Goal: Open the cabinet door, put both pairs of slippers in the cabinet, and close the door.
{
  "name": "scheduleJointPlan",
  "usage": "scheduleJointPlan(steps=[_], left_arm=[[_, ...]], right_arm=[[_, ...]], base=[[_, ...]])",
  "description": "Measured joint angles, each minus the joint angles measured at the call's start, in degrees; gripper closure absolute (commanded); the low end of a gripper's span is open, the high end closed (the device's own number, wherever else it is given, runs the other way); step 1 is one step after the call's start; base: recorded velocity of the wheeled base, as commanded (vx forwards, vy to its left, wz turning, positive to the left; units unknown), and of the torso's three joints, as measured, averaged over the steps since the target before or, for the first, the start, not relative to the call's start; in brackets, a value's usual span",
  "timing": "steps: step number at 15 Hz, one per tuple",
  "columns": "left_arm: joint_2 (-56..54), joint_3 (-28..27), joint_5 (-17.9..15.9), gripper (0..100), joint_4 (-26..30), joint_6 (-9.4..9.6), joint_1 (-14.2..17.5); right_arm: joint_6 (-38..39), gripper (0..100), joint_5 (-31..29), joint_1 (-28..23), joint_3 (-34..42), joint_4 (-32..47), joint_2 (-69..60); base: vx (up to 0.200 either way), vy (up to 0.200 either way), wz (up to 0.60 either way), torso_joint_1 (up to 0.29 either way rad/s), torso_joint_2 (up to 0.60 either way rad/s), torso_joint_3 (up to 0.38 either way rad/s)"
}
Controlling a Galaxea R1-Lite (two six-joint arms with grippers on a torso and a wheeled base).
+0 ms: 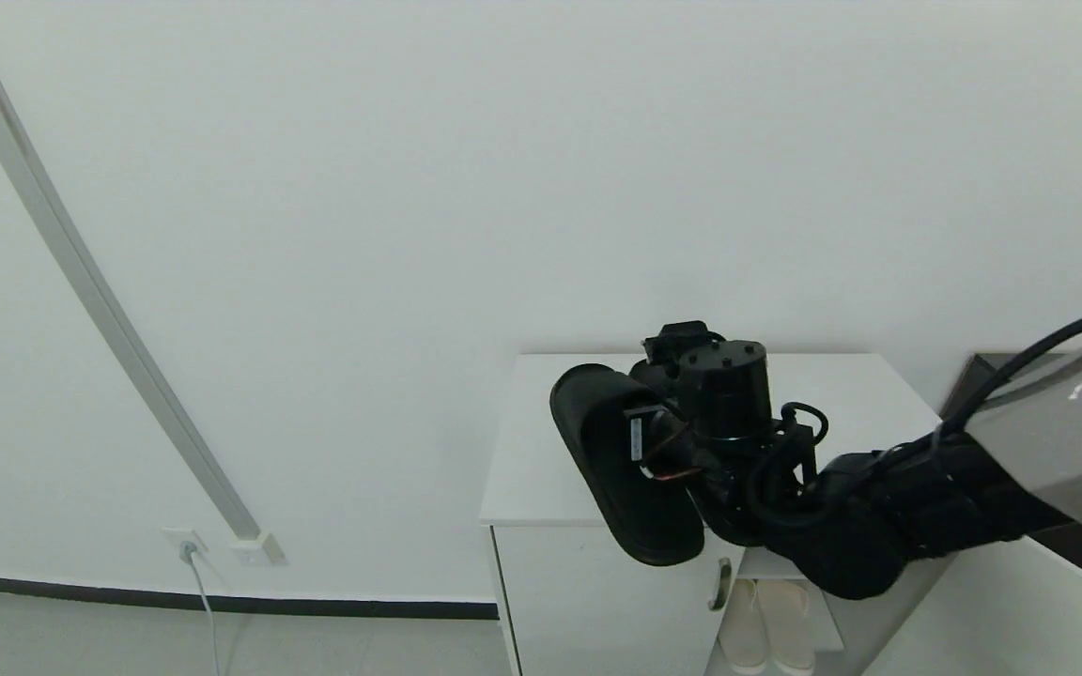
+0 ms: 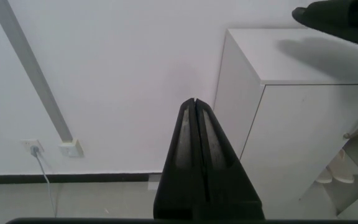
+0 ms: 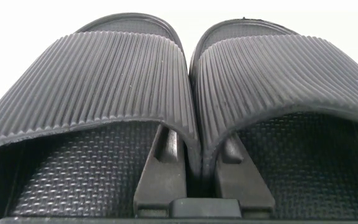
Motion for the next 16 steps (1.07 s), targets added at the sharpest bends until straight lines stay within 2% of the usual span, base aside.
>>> scheduleJointPlan(steps=[5, 8, 11, 16], left_arm=[[-0.02, 0.0, 0.0, 100, 0.0, 0.22, -0.02], [-0.02, 0.0, 0.0, 100, 0.0, 0.26, -0.02], [-0.02, 0.0, -0.05, 100, 0.0, 0.28, -0.02], [-0.02, 0.0, -0.11, 100, 0.0, 0.24, -0.02]], right_arm=[[-0.72, 100, 8.51, 0.41, 12.3, -0.35, -13.84], [-5.8, 100, 11.19, -0.11, 17.48, 0.68, -20.13], [-13.15, 100, 13.1, -3.34, 21.07, -1.83, -23.43], [-13.35, 100, 17.74, -3.63, 23.91, -4.13, -24.75]], base=[[0.0, 0.0, 0.0, 0.0, 0.0, 0.0], [0.0, 0.0, 0.0, 0.0, 0.0, 0.0], [0.0, 0.0, 0.0, 0.0, 0.0, 0.0], [0.0, 0.0, 0.0, 0.0, 0.0, 0.0]])
